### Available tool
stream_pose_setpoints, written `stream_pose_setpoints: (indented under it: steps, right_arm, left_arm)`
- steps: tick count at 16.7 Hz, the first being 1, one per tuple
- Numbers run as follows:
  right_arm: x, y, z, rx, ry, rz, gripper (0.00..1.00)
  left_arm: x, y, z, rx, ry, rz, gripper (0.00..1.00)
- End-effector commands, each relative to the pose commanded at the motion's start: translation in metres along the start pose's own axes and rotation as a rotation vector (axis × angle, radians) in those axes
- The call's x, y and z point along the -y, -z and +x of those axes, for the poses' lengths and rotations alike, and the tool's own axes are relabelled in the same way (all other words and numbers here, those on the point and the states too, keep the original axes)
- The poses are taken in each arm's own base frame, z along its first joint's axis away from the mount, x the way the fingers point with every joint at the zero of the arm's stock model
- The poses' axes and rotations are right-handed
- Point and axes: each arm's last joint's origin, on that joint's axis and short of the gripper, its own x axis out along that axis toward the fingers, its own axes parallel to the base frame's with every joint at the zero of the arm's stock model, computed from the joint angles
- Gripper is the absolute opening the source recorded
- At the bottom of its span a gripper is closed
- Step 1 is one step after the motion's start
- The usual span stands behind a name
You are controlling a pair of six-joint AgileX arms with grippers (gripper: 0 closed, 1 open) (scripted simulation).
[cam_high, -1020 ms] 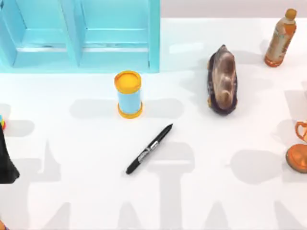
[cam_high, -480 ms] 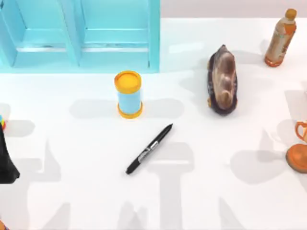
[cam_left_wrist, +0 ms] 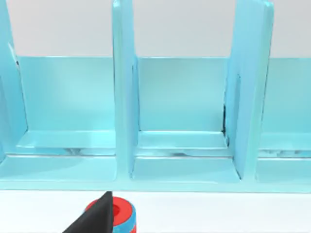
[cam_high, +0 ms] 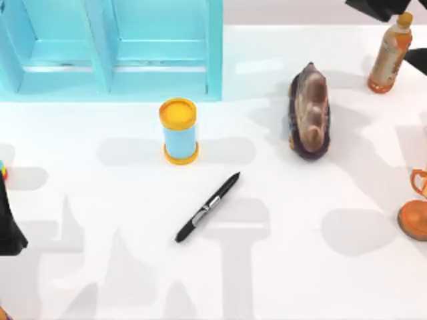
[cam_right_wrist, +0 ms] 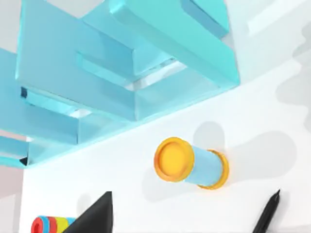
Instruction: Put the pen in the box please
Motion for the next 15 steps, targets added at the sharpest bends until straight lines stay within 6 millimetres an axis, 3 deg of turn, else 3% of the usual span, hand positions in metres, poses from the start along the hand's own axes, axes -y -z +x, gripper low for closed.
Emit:
stream_pose_setpoints:
  steps: [3, 6, 8, 11, 15]
  right_arm:
    - [-0.049, -0.006, 0.058, -0.134, 0.068, 0.136, 1.00]
    - [-0.075, 0.015, 0.129, -0.261, 0.212, 0.235, 1.00]
    - [-0.077, 0.041, 0.175, -0.336, 0.348, 0.273, 1.00]
    - [-0.064, 0.085, 0.232, -0.422, 0.568, 0.295, 1.00]
    - [-0.043, 0.120, 0.264, -0.473, 0.759, 0.288, 1.00]
  left_arm:
    - [0.000, 0.000, 0.000, 0.000, 0.000, 0.000, 1.00]
    - [0.000, 0.000, 0.000, 0.000, 0.000, 0.000, 1.00]
    - [0.000, 0.000, 0.000, 0.000, 0.000, 0.000, 1.00]
    - [0.000, 0.000, 0.000, 0.000, 0.000, 0.000, 1.00]
    - [0.000, 0.000, 0.000, 0.000, 0.000, 0.000, 1.00]
